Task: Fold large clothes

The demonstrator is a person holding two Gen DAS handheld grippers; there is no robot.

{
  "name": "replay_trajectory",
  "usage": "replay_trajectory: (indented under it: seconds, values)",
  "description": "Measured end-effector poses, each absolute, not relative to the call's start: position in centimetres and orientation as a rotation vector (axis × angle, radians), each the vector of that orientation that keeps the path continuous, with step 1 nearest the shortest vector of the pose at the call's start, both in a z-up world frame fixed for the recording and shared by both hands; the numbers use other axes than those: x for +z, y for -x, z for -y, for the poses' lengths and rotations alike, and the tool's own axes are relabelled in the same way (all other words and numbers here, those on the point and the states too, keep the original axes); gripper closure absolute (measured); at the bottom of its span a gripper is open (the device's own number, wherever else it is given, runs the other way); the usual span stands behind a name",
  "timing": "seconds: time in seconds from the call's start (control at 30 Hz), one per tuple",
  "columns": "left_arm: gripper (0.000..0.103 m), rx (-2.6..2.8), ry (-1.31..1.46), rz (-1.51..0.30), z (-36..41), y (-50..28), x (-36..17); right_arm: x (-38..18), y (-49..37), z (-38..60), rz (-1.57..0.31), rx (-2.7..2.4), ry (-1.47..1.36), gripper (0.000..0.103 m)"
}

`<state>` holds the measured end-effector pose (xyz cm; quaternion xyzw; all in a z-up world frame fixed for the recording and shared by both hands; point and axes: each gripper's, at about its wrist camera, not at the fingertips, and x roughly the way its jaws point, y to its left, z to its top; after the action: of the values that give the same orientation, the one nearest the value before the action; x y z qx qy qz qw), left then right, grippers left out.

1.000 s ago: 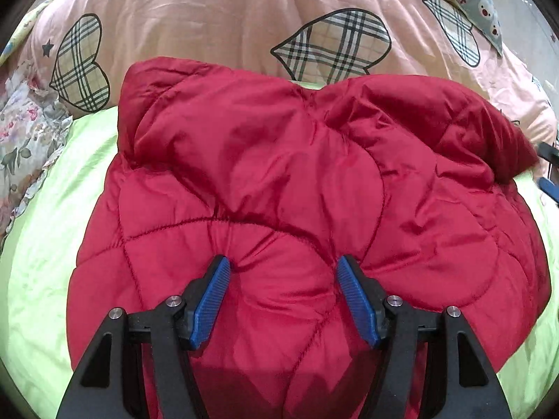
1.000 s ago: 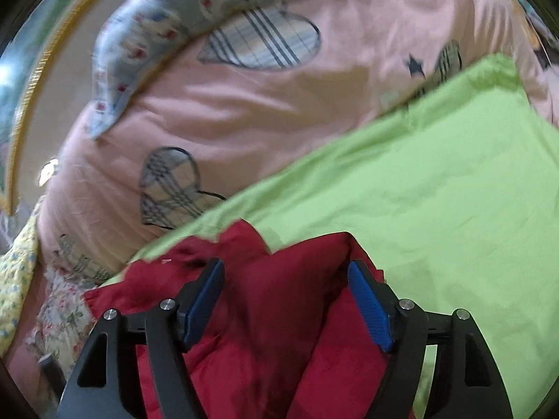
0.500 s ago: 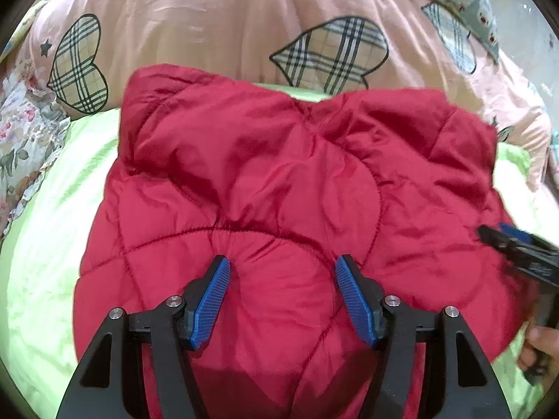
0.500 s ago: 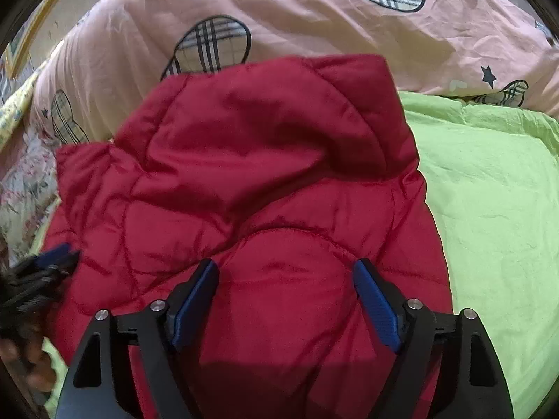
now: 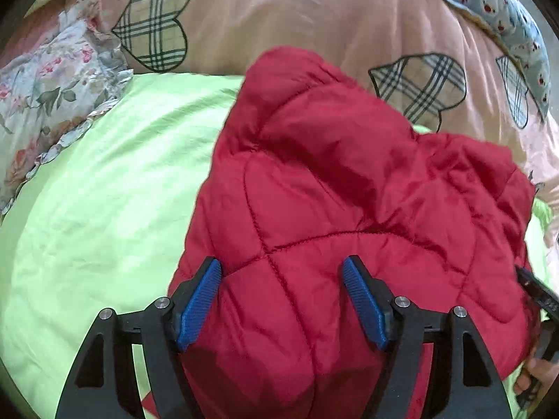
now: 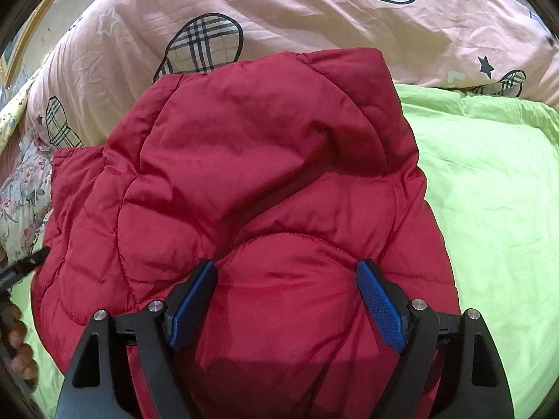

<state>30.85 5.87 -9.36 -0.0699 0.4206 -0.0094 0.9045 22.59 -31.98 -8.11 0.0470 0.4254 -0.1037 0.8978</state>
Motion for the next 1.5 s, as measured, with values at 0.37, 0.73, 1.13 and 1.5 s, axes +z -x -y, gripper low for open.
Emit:
replay_trajectory:
  seconds: [0.37, 0.73, 1.13, 1.5]
  values:
    - [0.023, -0.060, 0.115, -0.853, -6.5, -30.6, -8.3, -5.8, -20.9, 33.6, -0.823, -0.155, -0.198, 0.020]
    - [0.021, -0.118, 0.197, -0.807, -9.5, -29.6, -7.5, -4.4, -19.0, 37.0, -0.790, -0.209, -0.215, 0.020]
    - [0.017, -0.223, 0.538, -0.862, -15.9, -30.5, -11.4, -7.0, -18.3, 41.4, -0.860, -0.211, -0.389, 0.019]
    - [0.004, -0.411, 0.745, -1.003, -16.6, -34.4, -16.5, -10.9, -18.9, 43.1, -0.921, -0.030, -0.692, 0.009]
